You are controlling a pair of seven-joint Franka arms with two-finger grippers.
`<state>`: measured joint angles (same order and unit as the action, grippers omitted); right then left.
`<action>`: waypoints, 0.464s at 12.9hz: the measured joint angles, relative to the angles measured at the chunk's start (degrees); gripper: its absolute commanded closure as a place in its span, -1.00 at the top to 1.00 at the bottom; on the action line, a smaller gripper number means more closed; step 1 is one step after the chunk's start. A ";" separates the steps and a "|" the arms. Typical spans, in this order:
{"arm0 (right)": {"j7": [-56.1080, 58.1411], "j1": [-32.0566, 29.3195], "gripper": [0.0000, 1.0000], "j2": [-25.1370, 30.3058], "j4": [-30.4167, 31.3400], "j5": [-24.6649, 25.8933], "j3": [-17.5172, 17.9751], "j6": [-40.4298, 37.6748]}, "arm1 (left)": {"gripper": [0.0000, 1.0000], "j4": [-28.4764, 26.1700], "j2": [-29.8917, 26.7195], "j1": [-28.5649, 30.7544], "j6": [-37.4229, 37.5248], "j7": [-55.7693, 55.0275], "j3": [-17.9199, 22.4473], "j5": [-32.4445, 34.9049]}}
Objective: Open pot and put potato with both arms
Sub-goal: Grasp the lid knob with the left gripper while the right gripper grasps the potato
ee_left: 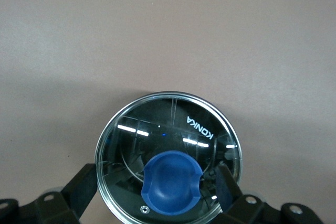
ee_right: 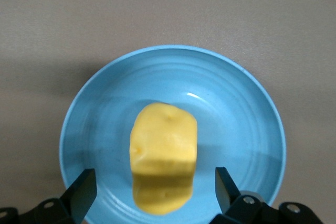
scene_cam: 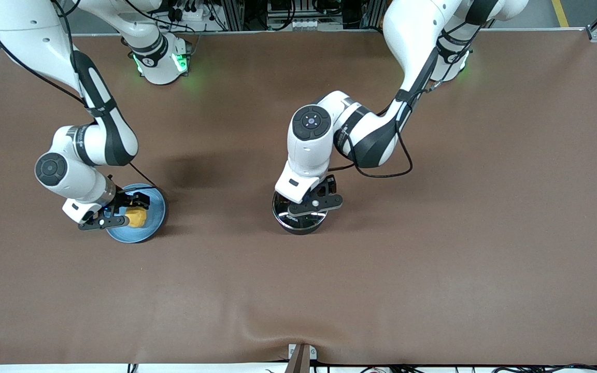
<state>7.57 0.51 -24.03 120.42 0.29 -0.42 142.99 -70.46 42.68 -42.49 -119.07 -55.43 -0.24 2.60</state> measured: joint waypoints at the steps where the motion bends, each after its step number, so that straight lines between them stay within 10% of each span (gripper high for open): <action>1: -0.14 0.00 1.00 -0.85 0.00 -0.36 0.00 0.46 | 1.00 0.01 0.45 -0.01 0.00 0.00 -0.05 -0.02; 6: -0.19 0.02 1.00 -3.06 -0.03 -4.11 0.04 0.80 | 1.00 0.02 2.67 -0.15 -0.65 0.00 -0.72 -0.16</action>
<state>7.38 0.54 -27.09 120.39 -3.81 -0.38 143.80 -70.45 45.35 -42.64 -119.72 -55.43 -0.96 2.44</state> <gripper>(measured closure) 0.000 0.000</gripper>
